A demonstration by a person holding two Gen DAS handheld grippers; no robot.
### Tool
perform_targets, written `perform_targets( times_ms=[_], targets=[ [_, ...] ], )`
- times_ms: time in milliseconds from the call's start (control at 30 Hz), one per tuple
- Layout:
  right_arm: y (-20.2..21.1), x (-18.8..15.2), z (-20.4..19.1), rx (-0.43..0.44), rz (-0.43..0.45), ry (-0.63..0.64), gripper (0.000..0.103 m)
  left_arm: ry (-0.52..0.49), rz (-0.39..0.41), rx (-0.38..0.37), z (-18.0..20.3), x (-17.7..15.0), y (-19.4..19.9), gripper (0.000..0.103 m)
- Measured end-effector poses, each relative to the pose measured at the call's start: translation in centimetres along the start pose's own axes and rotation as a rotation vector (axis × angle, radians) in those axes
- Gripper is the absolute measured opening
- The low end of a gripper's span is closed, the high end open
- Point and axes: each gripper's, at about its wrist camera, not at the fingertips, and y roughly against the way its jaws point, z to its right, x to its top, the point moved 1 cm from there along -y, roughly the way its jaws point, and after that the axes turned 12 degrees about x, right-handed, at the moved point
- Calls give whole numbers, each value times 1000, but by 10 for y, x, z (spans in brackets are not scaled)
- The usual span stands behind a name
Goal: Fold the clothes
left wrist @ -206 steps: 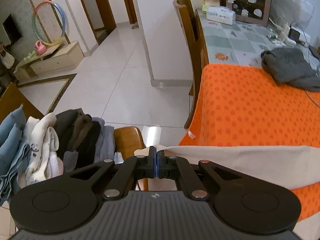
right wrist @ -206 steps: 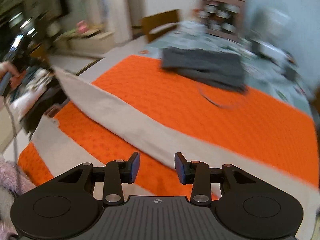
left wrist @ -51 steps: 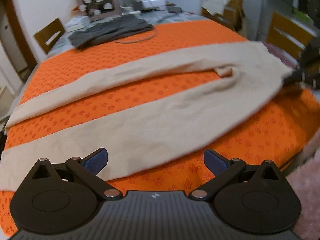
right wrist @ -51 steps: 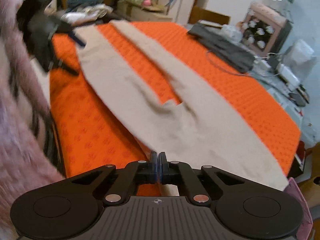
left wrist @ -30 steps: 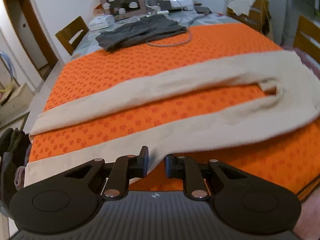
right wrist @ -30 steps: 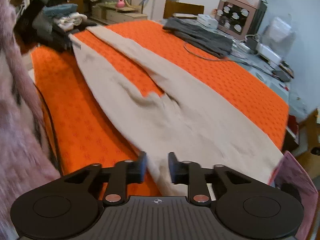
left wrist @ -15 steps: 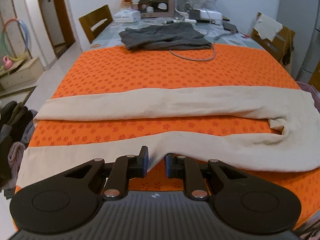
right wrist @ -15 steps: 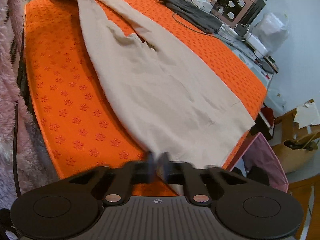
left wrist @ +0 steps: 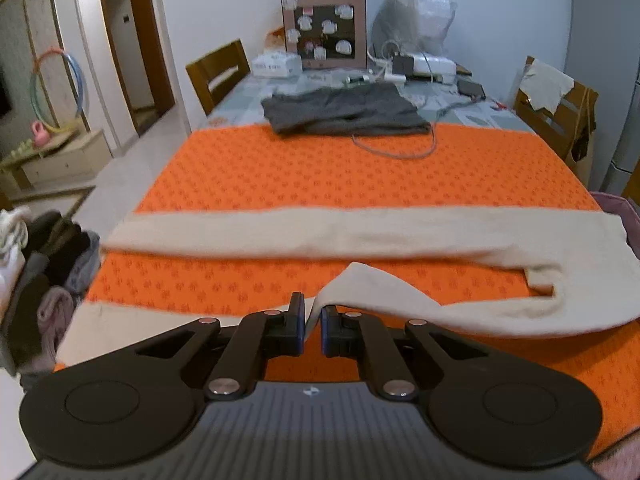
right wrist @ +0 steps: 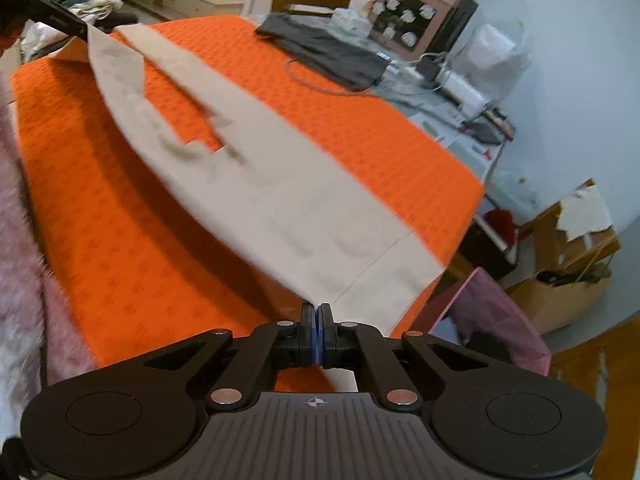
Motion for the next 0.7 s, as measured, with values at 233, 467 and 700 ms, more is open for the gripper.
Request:
perform_targets(
  times_ms=[233,467,700],
  targets=[
    [-34,37,44,-92,-24,34,3,-101,-14,30,20,46,-49,9],
    [-91,65,87,-96,-92,50,3,-219,-76,45,44,77,-109,9],
    [-134,74,114,-46,-163,53,3,-286,-150,31,58,89,-157,13]
  ],
)
